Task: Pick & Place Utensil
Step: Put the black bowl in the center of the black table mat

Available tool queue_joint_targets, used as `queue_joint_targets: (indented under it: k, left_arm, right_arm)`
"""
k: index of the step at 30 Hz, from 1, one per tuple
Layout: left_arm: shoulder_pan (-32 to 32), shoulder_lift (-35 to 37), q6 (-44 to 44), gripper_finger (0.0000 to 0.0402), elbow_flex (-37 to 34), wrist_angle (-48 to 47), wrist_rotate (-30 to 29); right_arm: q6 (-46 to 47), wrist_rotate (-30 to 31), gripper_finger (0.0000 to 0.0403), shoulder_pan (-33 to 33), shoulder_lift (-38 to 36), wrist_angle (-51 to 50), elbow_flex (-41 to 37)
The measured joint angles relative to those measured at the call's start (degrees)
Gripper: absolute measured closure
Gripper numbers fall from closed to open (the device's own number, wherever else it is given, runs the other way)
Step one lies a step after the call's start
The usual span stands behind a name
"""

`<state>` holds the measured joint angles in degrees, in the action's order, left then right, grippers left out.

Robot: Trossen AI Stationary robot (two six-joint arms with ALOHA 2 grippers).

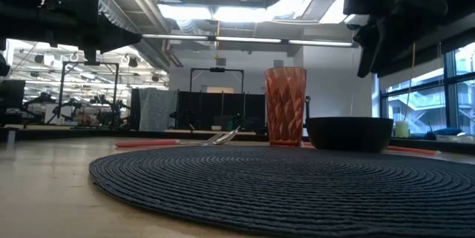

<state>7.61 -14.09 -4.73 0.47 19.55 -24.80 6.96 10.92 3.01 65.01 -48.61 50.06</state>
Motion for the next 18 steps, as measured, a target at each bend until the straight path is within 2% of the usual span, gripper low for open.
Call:
queue_joint_targets:
  k: [5,18]
  left_arm:
    - [-0.01,0.0,0.05,0.0398,0.0,0.0,-0.11]
    - [0.0,0.0,0.55,0.0398,0.0,0.0,-0.16]
  right_arm:
    - [0.22,2.51,0.0097,0.0,3.55,-0.12,0.0]
    - [4.15,3.03,0.0096,-1.4,9.91,0.81,-0.02]
